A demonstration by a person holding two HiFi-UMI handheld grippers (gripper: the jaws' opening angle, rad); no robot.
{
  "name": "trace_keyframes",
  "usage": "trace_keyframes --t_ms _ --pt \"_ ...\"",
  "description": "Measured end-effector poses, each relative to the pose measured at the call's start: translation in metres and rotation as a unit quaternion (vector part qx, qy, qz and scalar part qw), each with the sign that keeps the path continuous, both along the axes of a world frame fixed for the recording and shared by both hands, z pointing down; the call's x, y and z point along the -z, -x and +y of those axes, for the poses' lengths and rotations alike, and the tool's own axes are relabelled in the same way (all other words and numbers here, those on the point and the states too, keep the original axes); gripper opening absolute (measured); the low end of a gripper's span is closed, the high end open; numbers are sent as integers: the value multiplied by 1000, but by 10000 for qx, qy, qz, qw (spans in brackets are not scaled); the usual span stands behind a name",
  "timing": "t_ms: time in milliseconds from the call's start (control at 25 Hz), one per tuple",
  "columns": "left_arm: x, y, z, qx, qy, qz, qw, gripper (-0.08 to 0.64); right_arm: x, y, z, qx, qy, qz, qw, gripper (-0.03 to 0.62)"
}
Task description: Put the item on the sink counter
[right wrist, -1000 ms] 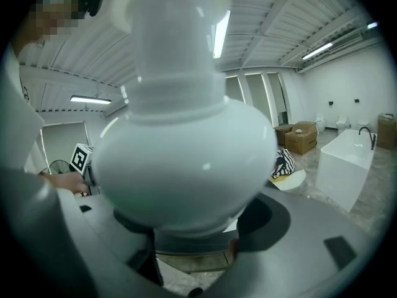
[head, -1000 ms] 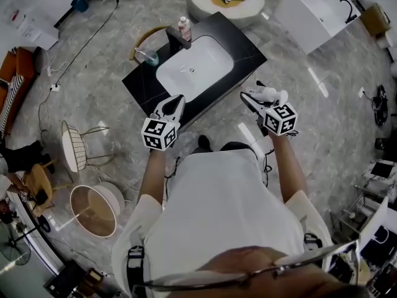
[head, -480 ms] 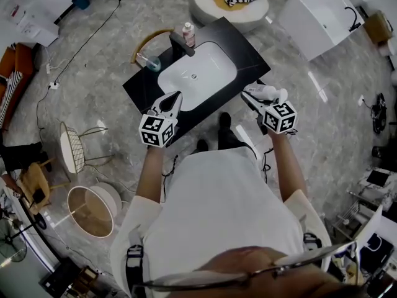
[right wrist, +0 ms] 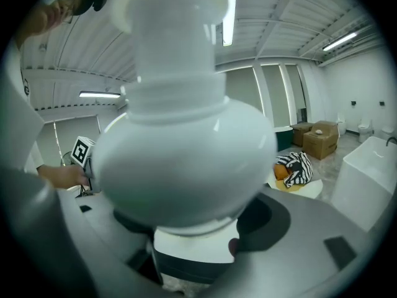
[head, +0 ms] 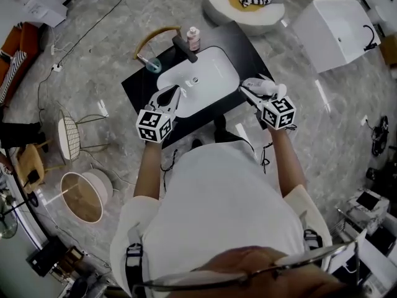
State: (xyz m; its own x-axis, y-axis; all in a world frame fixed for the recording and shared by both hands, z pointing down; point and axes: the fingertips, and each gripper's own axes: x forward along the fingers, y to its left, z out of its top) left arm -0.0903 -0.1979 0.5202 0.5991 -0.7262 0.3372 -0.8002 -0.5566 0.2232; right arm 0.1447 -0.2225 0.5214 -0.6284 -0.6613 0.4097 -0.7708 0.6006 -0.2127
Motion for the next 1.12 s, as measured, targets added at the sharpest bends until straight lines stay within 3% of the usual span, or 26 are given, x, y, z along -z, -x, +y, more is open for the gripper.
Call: trace_keyframes --t_ms 600,880,1120 --pt "-13 -14 -65 1195 198 -43 9926 5 -43 4 -129 1151 247 261 9927 357" --pt "-27 -24 -77 1462 342 -138 9886 5 -85 17 -179 1395 230 459 9889 357" --pt "-44 -35 -77 1507 533 -167 9870 5 -125 26 -206 1337 299 552 9890 357"
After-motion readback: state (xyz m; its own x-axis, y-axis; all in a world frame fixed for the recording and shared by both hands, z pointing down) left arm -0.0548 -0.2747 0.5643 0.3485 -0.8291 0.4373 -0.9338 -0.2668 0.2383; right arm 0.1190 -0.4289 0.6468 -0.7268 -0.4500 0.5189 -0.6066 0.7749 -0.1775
